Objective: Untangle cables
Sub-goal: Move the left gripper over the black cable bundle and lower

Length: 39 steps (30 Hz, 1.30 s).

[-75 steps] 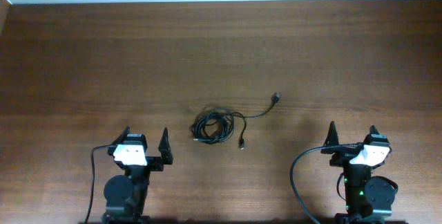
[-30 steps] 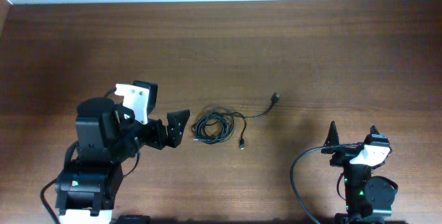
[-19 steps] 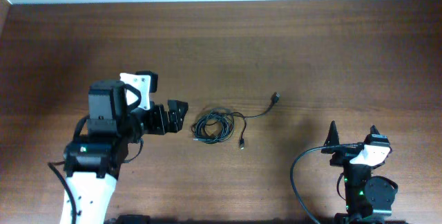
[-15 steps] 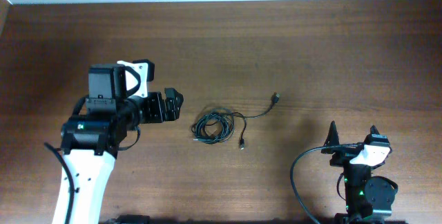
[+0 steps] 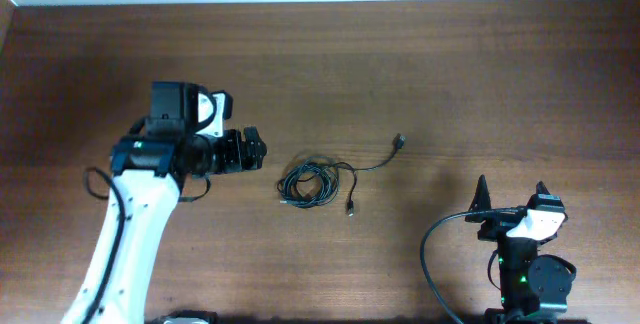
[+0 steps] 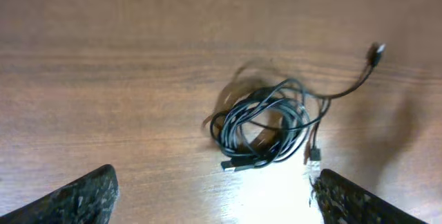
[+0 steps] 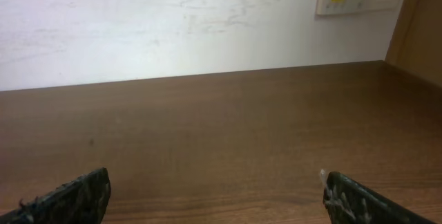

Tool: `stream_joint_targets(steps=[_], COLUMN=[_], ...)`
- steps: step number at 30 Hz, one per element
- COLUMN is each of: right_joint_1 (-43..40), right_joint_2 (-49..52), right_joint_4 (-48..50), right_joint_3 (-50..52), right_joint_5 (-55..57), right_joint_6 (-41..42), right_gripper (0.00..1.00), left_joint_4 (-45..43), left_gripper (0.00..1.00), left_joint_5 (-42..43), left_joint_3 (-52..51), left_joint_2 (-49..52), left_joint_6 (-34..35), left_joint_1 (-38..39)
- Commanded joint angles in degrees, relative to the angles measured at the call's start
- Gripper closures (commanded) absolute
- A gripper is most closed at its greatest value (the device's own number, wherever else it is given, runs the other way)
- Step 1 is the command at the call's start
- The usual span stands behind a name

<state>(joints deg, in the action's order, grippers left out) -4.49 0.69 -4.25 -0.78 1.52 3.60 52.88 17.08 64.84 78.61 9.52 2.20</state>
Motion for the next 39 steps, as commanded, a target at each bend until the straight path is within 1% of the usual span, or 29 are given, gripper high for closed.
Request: stream_joint_targets(steps=[1,4,7,8,9,10,11,12,14,17,18,19,20,21,23,24,28,30,31,32,36,37,39], right_joint_1=[0.3,0.3,0.3,0.3,0.3,0.3,0.3,0.3,0.3,0.3,0.3,0.3,0.3,0.3,0.3,0.3,0.3,0.3,0.3,0.3,0.3,0.3,0.3], right_joint_2=[-0.3,-0.3,-0.3,-0.3,-0.3,-0.3,-0.3,-0.3,-0.3,-0.3,-0.3,-0.3,-0.3,-0.3,-0.3,-0.3,-0.3,-0.3,-0.3,-0.3,-0.3,-0.3,-0.3], right_joint_4=[-0.2,-0.2,-0.2,-0.2,-0.2,-0.2,-0.2,-0.2,-0.2,-0.2,-0.2,-0.2,-0.2,-0.2,-0.2,-0.2,-0.2,-0.2,-0.2,-0.2,-0.2,-0.2,-0.2], right_joint_3=[0.5,0.5,0.5,0.5,0.5,0.5,0.5,0.5,0.5,0.5,0.5,0.5,0.5,0.5,0.5,0.5,0.5,0.5,0.5,0.5,0.5,0.5,0.5], right_joint_5=[0.7,0.7,0.7,0.7,0.7,0.7,0.7,0.7,0.7,0.7,0.7,0.7,0.7,0.7,0.7,0.7,0.7,0.7,0.7,0.7,0.7,0.7,0.7], right_joint_6=[-0.2,-0.2,-0.2,-0.2,-0.2,-0.2,-0.2,-0.2,-0.2,-0.2,-0.2,-0.2,-0.2,-0.2,-0.2,-0.2,-0.2,-0.2,-0.2,-0.2,-0.2,-0.2,-0.2], right_gripper=[0.02,0.02,0.02,0.02,0.02,0.02,0.02,0.02,0.02,0.02,0.02,0.02,0.02,0.02,0.02,0.02,0.02,0.02,0.02,0.02,0.02,0.02,0.02], left_joint_4=[0.9,0.8,-1.0,-2.8,-3.8,-5.2,-6.2,-7.0,-9.0,-10.8,-11.3,-12.2,-12.2,-12.1,-12.1,-12.4,-17.6,-20.6,-21.4,-21.9,-23.2,-23.1,-22.3], left_gripper=[0.11,0.14,0.15,0.20,0.22,0.26,0.27,0.27,0.38,0.46,0.47,0.42,0.38,0.35,0.35,0.32,0.33,0.44,0.46,0.43,0.38,0.39,0.47], left_joint_5=[-0.4,-0.4,-0.4,-0.4,-0.4,-0.4,-0.9,-2.0,-9.4,-17.4,-18.4,-18.4,-18.4,-18.4,-18.2,-18.2,-18.2,-18.2,-18.2,-18.2,-18.2,-18.2,-17.7], left_joint_3=[0.9,0.9,0.9,0.9,0.9,0.9,0.9,0.9,0.9,0.9,0.9,0.9,0.8,0.8,0.7,-0.2,-5.8,-6.8,-6.8,-6.8,-6.8,-6.8,-6.8], left_joint_2=[5.8,11.1,14.8,15.9,16.5,17.3,17.6,17.8,17.9,17.9,17.9,17.9,18.0,18.1,18.1,18.1,18.1,18.1,18.1,18.2,20.4,22.2,25.6], left_joint_6=[0.3,0.3,0.3,0.3,0.3,0.0,-0.2,-0.2,-0.2,-0.5,-3.4,-8.4,-10.4,-10.7,-10.7,-10.7,-10.7,-10.1,-7.6,-6.0,-6.1,-6.1,-6.0], left_joint_1=[0.0,0.4,3.5,5.1,6.4,8.7,10.7,11.9,16.3,20.4,21.3,22.6,22.9,22.9,22.9,22.9,22.9,22.9,22.9,22.9,22.9,22.9,22.9])
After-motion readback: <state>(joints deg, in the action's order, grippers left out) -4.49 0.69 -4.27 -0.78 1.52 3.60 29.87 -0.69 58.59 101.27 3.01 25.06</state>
